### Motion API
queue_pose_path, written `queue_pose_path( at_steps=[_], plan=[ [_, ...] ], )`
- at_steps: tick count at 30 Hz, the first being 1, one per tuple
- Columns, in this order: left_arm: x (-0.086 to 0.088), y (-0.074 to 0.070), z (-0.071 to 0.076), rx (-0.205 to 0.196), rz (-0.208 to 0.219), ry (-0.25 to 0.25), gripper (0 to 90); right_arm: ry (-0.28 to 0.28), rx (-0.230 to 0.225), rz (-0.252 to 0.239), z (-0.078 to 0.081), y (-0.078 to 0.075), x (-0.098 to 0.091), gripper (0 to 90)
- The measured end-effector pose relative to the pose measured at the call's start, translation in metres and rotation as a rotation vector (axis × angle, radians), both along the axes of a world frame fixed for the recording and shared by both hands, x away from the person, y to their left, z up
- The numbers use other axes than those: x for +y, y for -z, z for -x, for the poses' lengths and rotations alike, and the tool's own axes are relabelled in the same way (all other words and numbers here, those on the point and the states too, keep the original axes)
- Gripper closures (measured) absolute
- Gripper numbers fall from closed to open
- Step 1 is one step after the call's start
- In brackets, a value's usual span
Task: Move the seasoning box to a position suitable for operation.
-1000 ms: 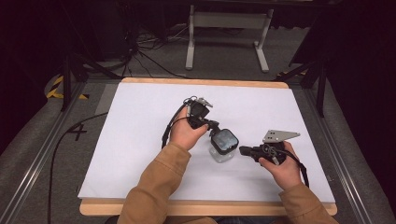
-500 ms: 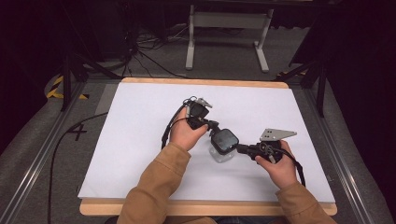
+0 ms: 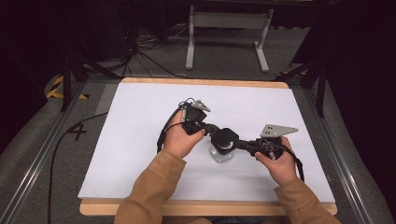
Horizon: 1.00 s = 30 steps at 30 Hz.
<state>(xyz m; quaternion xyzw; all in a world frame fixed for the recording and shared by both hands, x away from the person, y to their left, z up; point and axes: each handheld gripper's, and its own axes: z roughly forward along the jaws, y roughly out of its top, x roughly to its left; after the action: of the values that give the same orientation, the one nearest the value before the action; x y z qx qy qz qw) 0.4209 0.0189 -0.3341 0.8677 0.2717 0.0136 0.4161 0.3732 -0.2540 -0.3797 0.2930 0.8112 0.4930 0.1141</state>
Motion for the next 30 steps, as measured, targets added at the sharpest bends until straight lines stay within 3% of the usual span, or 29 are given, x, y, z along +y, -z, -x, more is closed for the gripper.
queue_pose_path(
  at_steps=[1,8,15,19,22,30],
  plan=[
    [0.001,-0.004,0.008,0.009,-0.013,0.019,89.4,-0.001,-0.005,-0.008,-0.002,-0.002,0.001,89.7],
    [0.002,-0.011,0.025,0.009,-0.042,0.089,89.7,-0.008,-0.023,-0.034,-0.006,-0.007,0.006,89.7],
    [-0.008,-0.007,0.035,0.036,-0.085,0.151,89.7,-0.009,-0.044,-0.054,-0.009,-0.011,0.01,89.7],
    [-0.019,-0.002,0.04,0.023,-0.119,0.178,88.7,-0.003,-0.056,-0.065,-0.01,-0.012,0.01,89.6],
    [-0.029,0.003,0.04,0.012,-0.147,0.177,89.2,0.0,-0.058,-0.071,-0.008,-0.012,0.01,89.6],
    [-0.027,0.006,0.032,-0.025,-0.111,0.121,89.2,-0.007,-0.054,-0.073,-0.007,-0.011,0.01,89.4]
  ],
)
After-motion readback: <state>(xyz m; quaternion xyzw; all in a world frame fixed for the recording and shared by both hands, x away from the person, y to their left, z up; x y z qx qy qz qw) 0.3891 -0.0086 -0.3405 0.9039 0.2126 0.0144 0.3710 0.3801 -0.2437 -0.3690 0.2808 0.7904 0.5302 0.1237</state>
